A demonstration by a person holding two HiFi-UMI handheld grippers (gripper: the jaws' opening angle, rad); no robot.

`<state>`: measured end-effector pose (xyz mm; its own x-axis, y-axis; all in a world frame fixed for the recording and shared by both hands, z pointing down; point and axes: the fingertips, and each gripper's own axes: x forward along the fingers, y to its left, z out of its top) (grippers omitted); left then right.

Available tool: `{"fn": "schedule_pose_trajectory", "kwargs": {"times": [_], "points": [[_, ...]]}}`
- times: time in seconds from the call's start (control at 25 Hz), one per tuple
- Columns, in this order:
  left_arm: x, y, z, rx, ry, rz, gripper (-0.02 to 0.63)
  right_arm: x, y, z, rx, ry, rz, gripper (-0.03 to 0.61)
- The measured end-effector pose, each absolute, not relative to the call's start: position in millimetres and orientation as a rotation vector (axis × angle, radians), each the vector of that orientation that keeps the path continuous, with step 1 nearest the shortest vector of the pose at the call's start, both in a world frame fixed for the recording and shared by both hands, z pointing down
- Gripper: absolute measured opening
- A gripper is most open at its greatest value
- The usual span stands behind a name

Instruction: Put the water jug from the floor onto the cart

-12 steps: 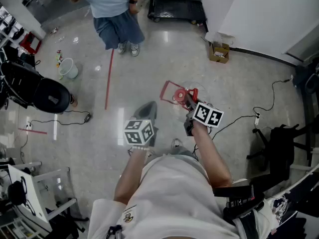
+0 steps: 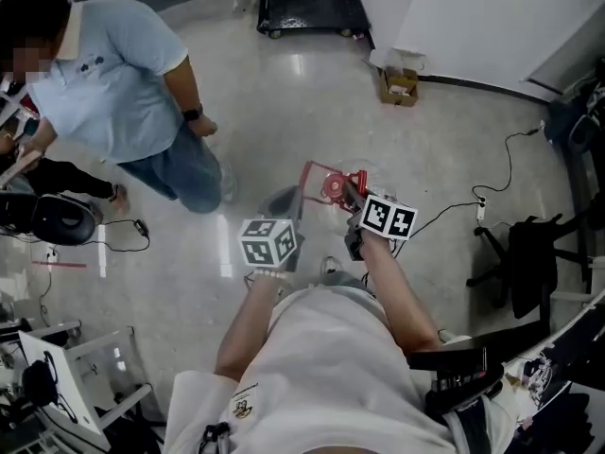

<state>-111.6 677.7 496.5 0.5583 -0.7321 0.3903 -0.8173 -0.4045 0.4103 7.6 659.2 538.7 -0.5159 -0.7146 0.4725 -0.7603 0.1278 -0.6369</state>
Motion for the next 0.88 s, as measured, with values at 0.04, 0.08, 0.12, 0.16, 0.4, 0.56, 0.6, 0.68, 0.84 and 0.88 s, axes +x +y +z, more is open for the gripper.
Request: {"fn": "schedule_pose_trajectory", "kwargs": {"times": [0.04,0.08,0.12,0.16,0.4,0.56,0.6,0.68,0.84,0.88], "points": [[-111.4,678.1,496.9,2.227,-1.242,0.195,0.0,6.8,659.2,539.2,1.509,-2.323,1.363,0.015],[-111.5,678.5,497.0,2.224,-1.246,0.192,0.001,5.8,658.9,539.5,1.499,-2.327,1.363,0.015],[-112.1,679.0,497.1,2.219,-1.252,0.189,0.001,4.5,658.6,539.5,1.488,-2.333,1.364,0.015],[-113.0,679.6,497.3,2.214,-1.259,0.187,0.0,2.9,658.3,539.4,1.477,-2.341,1.367,0.015],[-123.9,679.2,501.1,2.182,-1.31,0.184,0.0,-17.1,647.4,537.7,1.397,-2.383,1.372,0.015],[-139.3,678.9,499.4,2.154,-1.358,0.184,0.0,-33.3,641.8,533.3,1.359,-2.403,1.357,0.015],[-146.0,678.4,498.6,2.148,-1.371,0.182,0.001,-40.4,640.4,532.5,1.349,-2.409,1.35,0.015],[-160.0,677.8,498.0,2.135,-1.392,0.171,0.0,-57.0,638.3,533.8,1.325,-2.416,1.344,0.015],[-170.1,681.4,496.4,2.124,-1.409,0.156,0.0,-73.3,639.8,535.7,1.286,-2.414,1.331,0.015],[-170.8,682.6,495.1,2.121,-1.414,0.154,0.001,-74.7,640.4,534.7,1.276,-2.416,1.329,0.015]]}}
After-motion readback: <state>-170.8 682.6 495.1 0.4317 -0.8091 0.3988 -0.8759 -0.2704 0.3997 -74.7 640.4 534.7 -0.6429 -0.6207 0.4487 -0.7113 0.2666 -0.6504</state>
